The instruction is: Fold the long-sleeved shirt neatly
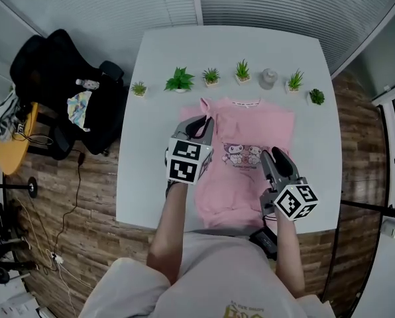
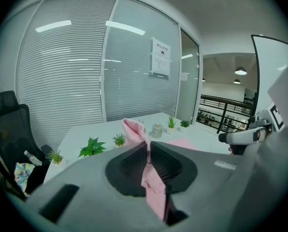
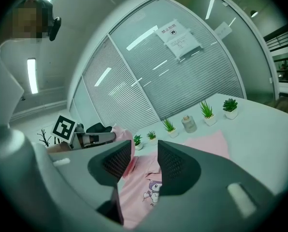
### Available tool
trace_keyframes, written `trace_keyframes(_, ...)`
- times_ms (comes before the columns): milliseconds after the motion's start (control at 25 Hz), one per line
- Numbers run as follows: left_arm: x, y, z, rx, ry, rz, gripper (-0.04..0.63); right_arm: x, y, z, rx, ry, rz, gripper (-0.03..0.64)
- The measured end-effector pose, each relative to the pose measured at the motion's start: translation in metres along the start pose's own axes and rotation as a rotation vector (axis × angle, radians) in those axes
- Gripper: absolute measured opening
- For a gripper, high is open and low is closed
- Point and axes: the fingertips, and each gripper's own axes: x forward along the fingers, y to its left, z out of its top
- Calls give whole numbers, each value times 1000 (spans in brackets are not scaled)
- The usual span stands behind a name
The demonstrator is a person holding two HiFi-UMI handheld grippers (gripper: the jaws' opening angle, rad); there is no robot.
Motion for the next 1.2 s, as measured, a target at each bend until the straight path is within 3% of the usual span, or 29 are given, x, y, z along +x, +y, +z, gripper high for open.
trace_keyframes(560,68,-100,26,50,12,-91,29,-26,-67,21,50,-12,-22,169)
trace_keyframes(1040,152,-151,-33,71,118,-77,37,-37,-94,13,75,20,3,169)
trace_keyframes(1200,168,-166,-46,91,135,-90,130,-39,-95,10,83,17,30,173)
